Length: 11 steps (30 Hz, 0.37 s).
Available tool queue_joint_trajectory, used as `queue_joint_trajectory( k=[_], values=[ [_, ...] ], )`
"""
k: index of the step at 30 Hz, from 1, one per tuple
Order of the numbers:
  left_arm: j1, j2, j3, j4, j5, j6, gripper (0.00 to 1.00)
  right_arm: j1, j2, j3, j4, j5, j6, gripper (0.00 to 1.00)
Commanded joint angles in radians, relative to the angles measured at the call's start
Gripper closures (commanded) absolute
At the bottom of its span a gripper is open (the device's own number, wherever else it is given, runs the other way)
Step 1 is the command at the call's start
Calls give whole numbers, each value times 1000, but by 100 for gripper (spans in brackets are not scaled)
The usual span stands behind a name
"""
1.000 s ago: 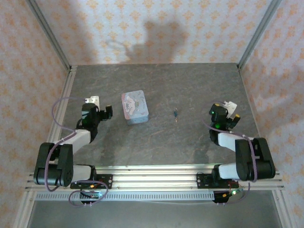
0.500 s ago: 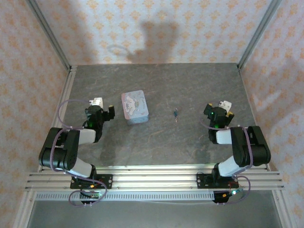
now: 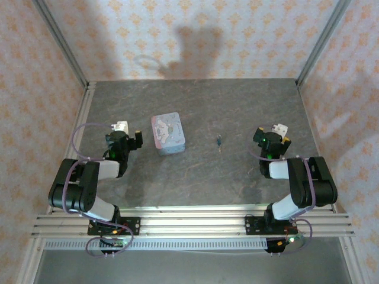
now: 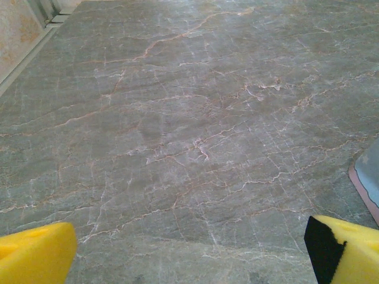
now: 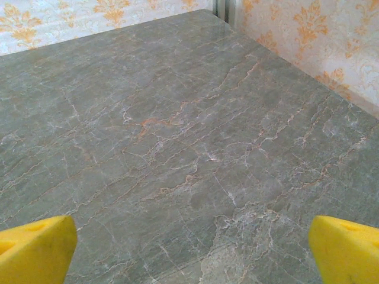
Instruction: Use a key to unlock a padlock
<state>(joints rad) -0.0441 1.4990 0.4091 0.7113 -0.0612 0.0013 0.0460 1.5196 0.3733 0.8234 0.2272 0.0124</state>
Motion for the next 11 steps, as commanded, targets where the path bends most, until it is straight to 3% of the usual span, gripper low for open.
queue_joint_trajectory(
  k=[1, 11],
  values=[
    [0, 0, 19, 28, -31, 13, 0, 6, -1, 20, 2, -1, -13, 1],
    [0, 0, 19, 28, -31, 13, 0, 8, 1, 23, -3, -5, -16, 1]
  ],
)
